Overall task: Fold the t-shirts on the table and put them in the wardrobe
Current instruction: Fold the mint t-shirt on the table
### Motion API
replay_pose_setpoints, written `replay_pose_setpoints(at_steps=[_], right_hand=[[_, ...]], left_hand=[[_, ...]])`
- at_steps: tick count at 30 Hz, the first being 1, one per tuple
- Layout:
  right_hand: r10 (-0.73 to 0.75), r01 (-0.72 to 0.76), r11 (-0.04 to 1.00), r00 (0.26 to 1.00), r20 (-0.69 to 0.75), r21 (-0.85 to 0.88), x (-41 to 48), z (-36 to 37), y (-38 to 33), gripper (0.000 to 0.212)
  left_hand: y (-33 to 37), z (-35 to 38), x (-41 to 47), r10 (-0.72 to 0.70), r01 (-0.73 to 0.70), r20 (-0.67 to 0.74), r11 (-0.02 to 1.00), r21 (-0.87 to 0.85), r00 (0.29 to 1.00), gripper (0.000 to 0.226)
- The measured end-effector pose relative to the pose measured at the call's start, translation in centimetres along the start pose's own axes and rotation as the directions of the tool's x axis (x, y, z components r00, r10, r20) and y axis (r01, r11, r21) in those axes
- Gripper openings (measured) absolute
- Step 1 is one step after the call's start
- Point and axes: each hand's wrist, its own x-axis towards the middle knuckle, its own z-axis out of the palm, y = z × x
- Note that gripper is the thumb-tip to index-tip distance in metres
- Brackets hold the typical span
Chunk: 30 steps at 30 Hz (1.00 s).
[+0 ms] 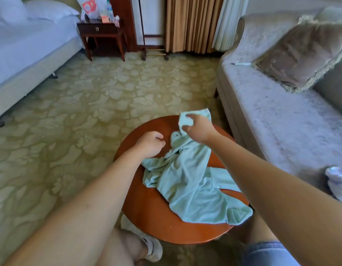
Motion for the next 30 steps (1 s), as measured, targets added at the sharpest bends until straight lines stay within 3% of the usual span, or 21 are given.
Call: replay_pose_setpoints(at_steps=[2, 5, 9, 12, 16, 21, 26, 30], right_hand=[[0.044, -0.031, 0.994, 0.992, 0.119, -0.105, -0.9, 3.0, 2.6, 0.036], [0.094, -0.067, 0.987, 0.977, 0.19, -0.146, -2.9, 7.2, 6.0, 0.037], [0.138, -0.132, 0.988, 0.988, 0.07, -0.079, -4.9, 10.3, 8.5, 0.035], [0.106, -0.106, 0.994, 0.994, -0.017, -0.005, -5.7, 10.5, 9.4, 0.022], [0.067, -0.066, 0.998, 0.997, -0.049, 0.015, -6.5, 10.7, 9.8, 0.014], [0.14, -0.127, 0.981, 0.987, -0.078, 0.146, -7.4, 10.3, 9.6, 0.014], [-0.02, 0.102, 0.957, 0.957, -0.291, 0.271, -10.0, 9.6, 6.4, 0.023], [-0.077, 0.225, 0.914, 0.913, -0.401, 0.337, -11.9, 7.9, 3.0, 0.033]], left_hand=[[-2.1, 1.4, 0.2, -0.02, 0.012, 0.067, 0.994, 0.108, 0.998, 0.032], [-4.0, 3.4, 0.3, -0.008, -0.019, 0.155, 0.985, 0.173, 0.988, 0.033], [-4.9, 5.0, 0.6, 0.025, -0.047, 0.132, 0.985, 0.163, 0.991, 0.036], [-5.5, 6.0, 0.3, 0.047, -0.06, 0.103, 0.99, 0.13, 0.994, 0.019], [-6.0, 6.4, -0.6, 0.065, -0.07, 0.06, 0.994, 0.085, 0.996, 0.023], [-4.1, 4.5, -1.9, 0.085, -0.086, -0.059, 0.996, -0.016, 0.995, 0.022], [-0.1, 1.0, -3.2, 0.102, -0.131, -0.136, 0.965, -0.229, 0.985, 0.024], [3.6, -0.8, -5.5, 0.119, -0.149, -0.098, 0.902, -0.406, 0.988, 0.023]])
